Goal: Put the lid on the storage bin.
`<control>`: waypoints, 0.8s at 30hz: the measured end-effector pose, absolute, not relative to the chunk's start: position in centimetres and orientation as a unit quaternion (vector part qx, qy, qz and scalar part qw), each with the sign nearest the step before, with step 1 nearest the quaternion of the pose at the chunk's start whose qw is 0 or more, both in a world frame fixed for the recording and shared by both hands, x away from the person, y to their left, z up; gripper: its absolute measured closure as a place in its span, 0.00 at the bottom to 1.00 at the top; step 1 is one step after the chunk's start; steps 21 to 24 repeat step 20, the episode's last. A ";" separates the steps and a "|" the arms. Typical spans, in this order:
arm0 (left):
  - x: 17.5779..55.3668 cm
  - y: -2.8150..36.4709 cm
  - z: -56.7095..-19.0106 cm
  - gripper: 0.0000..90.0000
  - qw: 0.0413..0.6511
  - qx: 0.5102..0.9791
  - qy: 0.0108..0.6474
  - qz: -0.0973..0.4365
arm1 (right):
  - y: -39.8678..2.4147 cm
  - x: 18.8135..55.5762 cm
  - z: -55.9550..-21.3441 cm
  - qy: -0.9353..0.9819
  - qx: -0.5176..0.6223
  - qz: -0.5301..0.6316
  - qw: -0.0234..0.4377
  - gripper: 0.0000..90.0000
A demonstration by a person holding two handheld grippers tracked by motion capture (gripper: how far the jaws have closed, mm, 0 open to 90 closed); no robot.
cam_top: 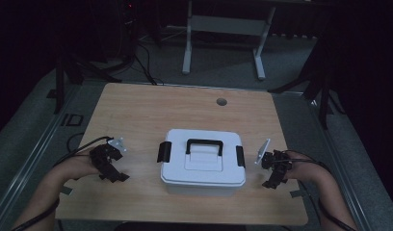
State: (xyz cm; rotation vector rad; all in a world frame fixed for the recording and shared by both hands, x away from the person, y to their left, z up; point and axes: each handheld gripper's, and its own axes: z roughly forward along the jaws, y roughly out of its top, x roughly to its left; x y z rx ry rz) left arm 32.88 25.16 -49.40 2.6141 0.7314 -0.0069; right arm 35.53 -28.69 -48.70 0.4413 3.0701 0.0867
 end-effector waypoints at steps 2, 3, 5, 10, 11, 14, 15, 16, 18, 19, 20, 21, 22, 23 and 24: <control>32.8 25.3 -49.8 0.09 0.206 0.942 0.263 0.000 | -28.7 35.5 -48.8 0.989 0.142 0.025 0.019 0.16; 32.7 25.3 -49.9 0.09 0.201 0.943 0.264 -0.001 | -28.7 35.5 -48.8 0.989 0.143 0.025 0.019 0.16; 32.6 25.5 -50.1 0.09 0.198 0.943 0.265 -0.002 | -28.8 35.5 -48.8 0.989 0.144 0.024 0.019 0.16; 32.5 26.0 -50.5 0.09 0.204 0.940 0.273 0.001 | -29.1 35.5 -48.8 0.989 0.146 0.024 0.020 0.16; 32.5 26.0 -50.6 0.09 0.203 0.940 0.273 -0.001 | -29.1 35.5 -48.9 0.989 0.146 0.024 0.020 0.16; 32.4 25.9 -51.0 0.09 0.199 0.942 0.271 -0.004 | -29.0 35.6 -49.0 0.989 0.148 0.024 0.018 0.16; 32.3 25.9 -51.1 0.09 0.197 0.942 0.271 -0.005 | -29.0 35.6 -49.0 0.989 0.147 0.024 0.017 0.16; 32.3 25.9 -51.2 0.09 0.196 0.943 0.270 -0.003 | -28.9 35.6 -49.0 0.989 0.147 0.024 0.016 0.16; 32.3 25.8 -51.3 0.09 0.196 0.942 0.271 -0.006 | -28.9 35.6 -49.1 0.989 0.147 0.024 0.016 0.16; 32.3 25.8 -51.3 0.09 0.196 0.943 0.270 -0.006 | -28.9 35.6 -49.2 0.989 0.146 0.024 0.016 0.16; 32.3 25.8 -51.3 0.09 0.197 0.943 0.270 -0.006 | -28.8 35.6 -49.2 0.989 0.145 0.025 0.015 0.16; 32.3 25.8 -51.3 0.09 0.197 0.943 0.270 -0.006 | -28.8 35.6 -49.2 0.989 0.145 0.025 0.015 0.16; 32.3 25.8 -51.3 0.09 0.197 0.943 0.270 -0.006 | -28.8 35.6 -49.2 0.989 0.145 0.025 0.015 0.16; 32.3 25.8 -51.3 0.09 0.197 0.943 0.270 -0.006 | -28.8 35.6 -49.2 0.989 0.145 0.025 0.015 0.16; 32.3 25.8 -51.3 0.09 0.197 0.943 0.270 -0.006 | -28.8 35.6 -49.2 0.989 0.145 0.025 0.015 0.16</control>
